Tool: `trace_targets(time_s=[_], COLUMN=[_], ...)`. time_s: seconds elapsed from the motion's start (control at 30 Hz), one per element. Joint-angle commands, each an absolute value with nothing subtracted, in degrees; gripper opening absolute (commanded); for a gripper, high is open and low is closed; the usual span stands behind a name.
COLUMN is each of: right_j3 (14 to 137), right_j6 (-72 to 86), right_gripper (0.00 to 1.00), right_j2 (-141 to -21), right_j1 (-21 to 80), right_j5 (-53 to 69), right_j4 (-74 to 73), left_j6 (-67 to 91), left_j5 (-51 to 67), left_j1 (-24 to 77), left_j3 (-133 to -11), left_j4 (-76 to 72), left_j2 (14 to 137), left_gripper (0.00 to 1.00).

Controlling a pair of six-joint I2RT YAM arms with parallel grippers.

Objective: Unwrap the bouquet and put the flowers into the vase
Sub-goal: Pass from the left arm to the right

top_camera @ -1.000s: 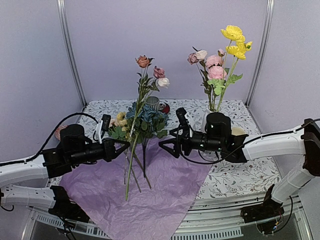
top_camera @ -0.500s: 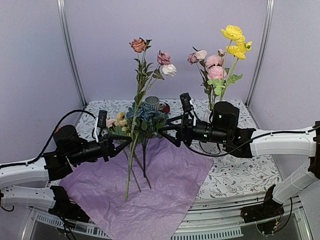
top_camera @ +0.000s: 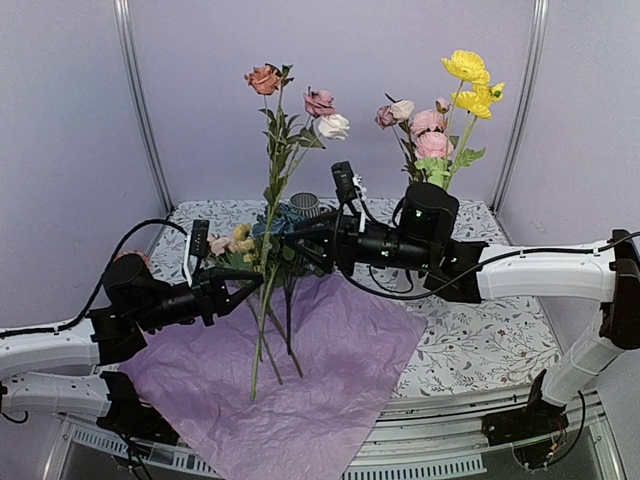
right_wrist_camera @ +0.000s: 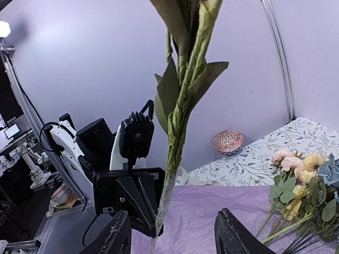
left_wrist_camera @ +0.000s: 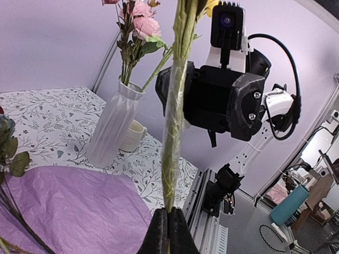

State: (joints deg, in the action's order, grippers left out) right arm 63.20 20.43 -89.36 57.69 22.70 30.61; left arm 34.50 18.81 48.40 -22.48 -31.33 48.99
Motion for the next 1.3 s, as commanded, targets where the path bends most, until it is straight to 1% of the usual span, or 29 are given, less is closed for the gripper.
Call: trace_targets(time_s=[0.0,0.13,0.2,0.37,0.7,0.8,0.83,0.87,0.93,1.2,1.23,1.27], right_j3=[67.23,68.75,68.82,68.82,71.42,72.07,72.21,72.24,72.25,71.87,71.83,71.74], right_j6=[20.96,21.48,21.90,22.48,23.49,23.88,23.84,23.89,24.08,24.50,24.56,24.55], right_gripper=[0.52,0.44,0.41,0.37,0.32,0.25,0.21,0.20,0.13,0.12,0.11,0.07], right_j2=[-92.29,-93.94,-94.36,-94.90,-95.87,-96.38,-96.48,-96.58,-96.67,-96.77,-96.77,-96.70], right_j1=[58.95,59.19,59.30,59.41,59.46,59.41,59.41,59.41,59.41,59.41,59.41,59.41], right_j5=[24.11,24.96,25.49,25.84,26.74,27.08,27.14,27.09,27.03,26.21,25.97,25.78], right_j4=[32.85,33.58,34.14,35.24,36.91,37.09,37.13,37.22,37.50,37.49,37.40,37.28], left_j6=[33.86,33.52,33.40,33.23,33.05,32.97,32.89,32.93,32.79,32.66,32.59,32.54], left_j5=[19.89,20.21,20.21,20.20,20.98,21.18,21.21,21.23,21.34,21.59,21.58,21.58], left_j1=[49.21,49.73,49.86,50.24,50.73,50.84,50.88,50.89,50.97,51.37,51.44,51.51], left_j3=[-21.55,-21.28,-21.15,-20.97,-21.63,-21.86,-21.90,-21.94,-21.98,-22.01,-21.98,-21.97], left_j4=[-34.67,-35.04,-35.12,-35.67,-36.77,-36.97,-36.96,-37.03,-37.17,-37.35,-37.28,-37.29], left_j2=[48.60,48.60,48.60,48.92,51.03,51.40,51.49,51.57,51.70,51.94,51.94,51.93], left_gripper=[0.00,0.00,0.00,0.00,0.00,0.00,0.00,0.00,0.00,0.00,0.00,0.00])
